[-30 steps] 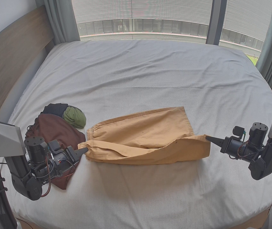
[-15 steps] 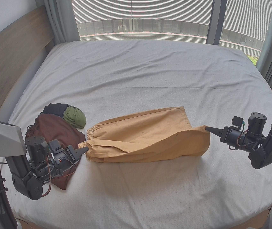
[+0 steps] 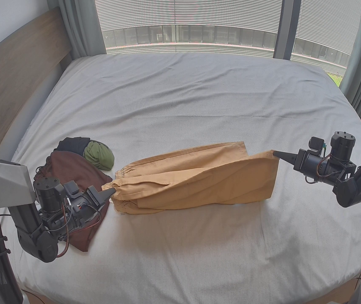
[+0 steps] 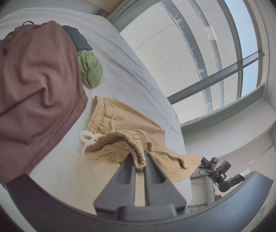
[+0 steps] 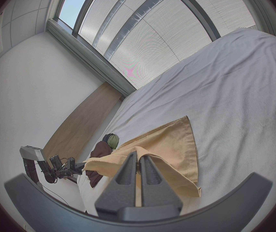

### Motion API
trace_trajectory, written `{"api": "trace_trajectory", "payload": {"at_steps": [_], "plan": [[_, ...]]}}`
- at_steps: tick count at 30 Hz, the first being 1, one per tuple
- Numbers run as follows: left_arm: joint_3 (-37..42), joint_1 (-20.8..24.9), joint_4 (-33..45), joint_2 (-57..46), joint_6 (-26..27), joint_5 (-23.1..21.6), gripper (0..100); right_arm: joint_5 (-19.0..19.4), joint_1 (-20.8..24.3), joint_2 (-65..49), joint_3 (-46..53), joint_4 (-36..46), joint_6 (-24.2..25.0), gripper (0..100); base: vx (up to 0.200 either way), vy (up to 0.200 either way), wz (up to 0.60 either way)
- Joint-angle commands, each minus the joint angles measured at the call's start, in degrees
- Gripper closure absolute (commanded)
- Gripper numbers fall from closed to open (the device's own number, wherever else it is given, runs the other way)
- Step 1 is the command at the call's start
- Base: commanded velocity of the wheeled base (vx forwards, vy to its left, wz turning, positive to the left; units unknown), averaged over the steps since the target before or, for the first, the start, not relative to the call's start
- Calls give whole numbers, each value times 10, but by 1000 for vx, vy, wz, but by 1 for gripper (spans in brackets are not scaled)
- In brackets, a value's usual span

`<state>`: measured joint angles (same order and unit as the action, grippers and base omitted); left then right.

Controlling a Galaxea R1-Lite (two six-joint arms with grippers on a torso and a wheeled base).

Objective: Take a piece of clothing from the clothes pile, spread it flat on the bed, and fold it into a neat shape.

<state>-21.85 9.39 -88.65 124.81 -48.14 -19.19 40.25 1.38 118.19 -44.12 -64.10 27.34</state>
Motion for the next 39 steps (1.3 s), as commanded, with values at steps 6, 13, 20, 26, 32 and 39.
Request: {"api": "trace_trajectory", "payload": {"at_steps": [6,13,20,26,32,39], "plan": [[-14,-1,0,3,-4,7,100,0,1,-38,-55,70,-1,100,0,0,0],[-14,-1,0,3,-4,8,100,0,3,-55,-89,132,-5,100,0,0,0],[-19,-2,0,3,-6,10,100,-1,0,-51,-108,156,-7,100,0,0,0],[-41,0,0,8,-22,47,100,-1,1,-27,-135,173,-7,100,0,0,0],[-47,5,0,18,-22,49,100,-1,0,-8,-156,194,-7,100,0,0,0],[-69,13,0,32,-23,66,100,-2,1,21,-177,199,-6,100,0,0,0]]}}
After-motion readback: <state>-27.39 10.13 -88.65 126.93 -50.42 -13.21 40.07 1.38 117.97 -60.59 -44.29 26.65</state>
